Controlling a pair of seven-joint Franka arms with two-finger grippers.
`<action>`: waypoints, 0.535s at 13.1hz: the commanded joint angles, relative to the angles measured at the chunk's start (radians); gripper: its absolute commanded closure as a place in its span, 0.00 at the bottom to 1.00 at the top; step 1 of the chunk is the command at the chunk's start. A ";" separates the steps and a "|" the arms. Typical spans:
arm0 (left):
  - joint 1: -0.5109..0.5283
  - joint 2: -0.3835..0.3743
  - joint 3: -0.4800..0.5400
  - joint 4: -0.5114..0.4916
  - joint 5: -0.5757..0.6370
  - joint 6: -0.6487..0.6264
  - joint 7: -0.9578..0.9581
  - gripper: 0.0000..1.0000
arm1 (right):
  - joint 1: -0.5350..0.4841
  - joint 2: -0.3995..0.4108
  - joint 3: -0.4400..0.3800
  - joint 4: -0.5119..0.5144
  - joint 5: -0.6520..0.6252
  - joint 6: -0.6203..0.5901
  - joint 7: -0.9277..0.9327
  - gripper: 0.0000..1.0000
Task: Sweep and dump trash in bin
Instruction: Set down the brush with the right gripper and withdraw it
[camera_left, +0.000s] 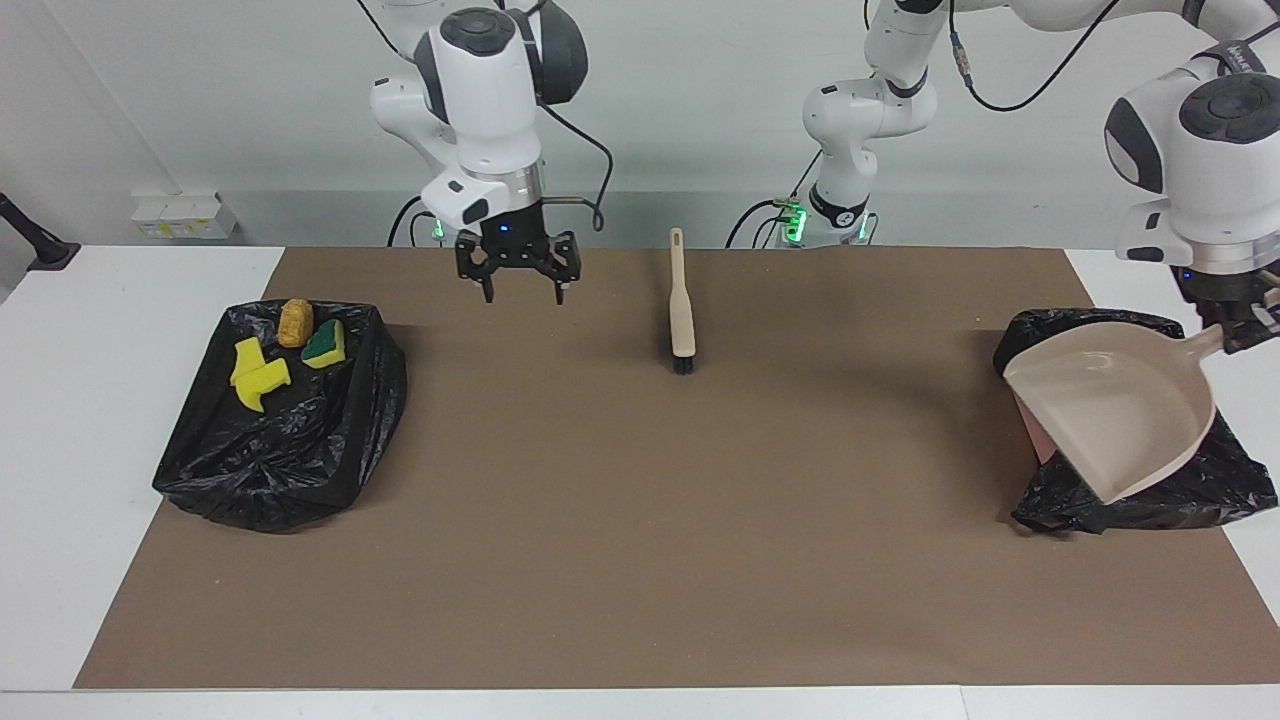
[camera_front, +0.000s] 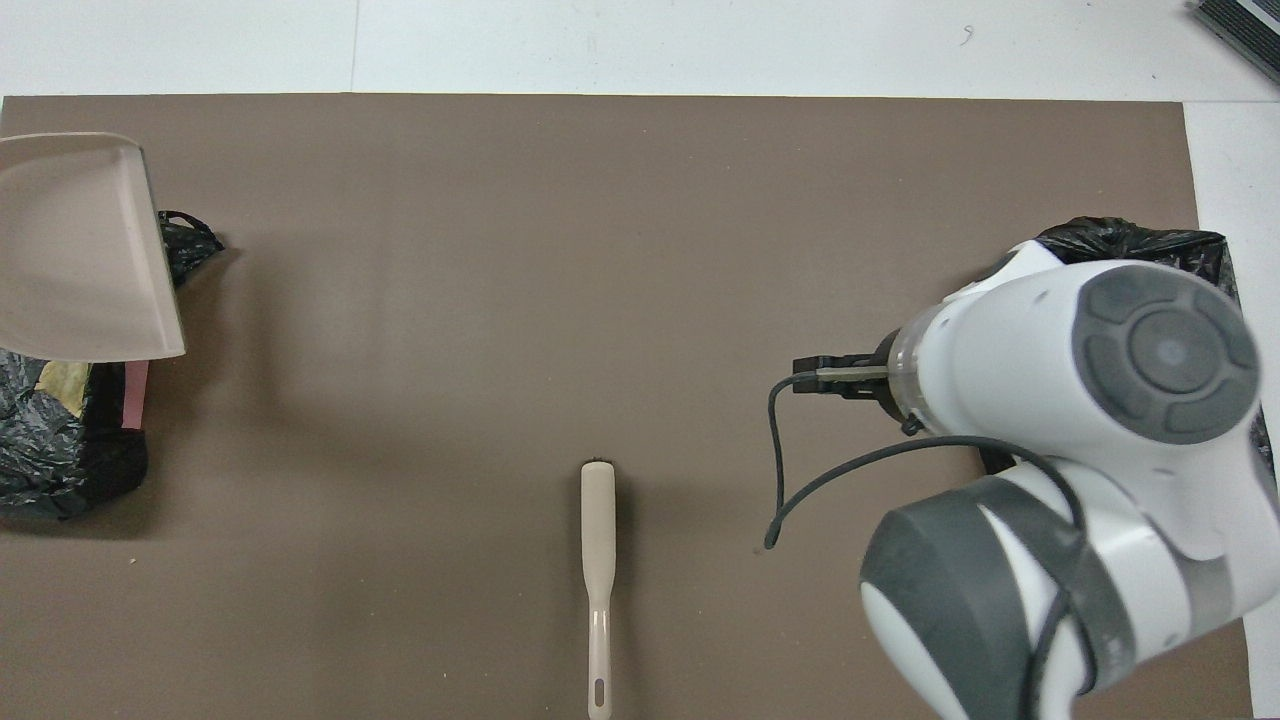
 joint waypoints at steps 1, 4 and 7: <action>-0.058 -0.032 0.009 -0.022 -0.104 -0.076 -0.161 1.00 | -0.030 0.001 -0.043 0.057 -0.019 -0.086 -0.070 0.00; -0.093 -0.033 0.008 -0.016 -0.228 -0.158 -0.359 1.00 | 0.027 -0.017 -0.191 0.086 -0.019 -0.123 -0.120 0.00; -0.167 -0.048 -0.006 -0.022 -0.273 -0.216 -0.587 1.00 | -0.013 -0.011 -0.217 0.172 -0.013 -0.224 -0.249 0.00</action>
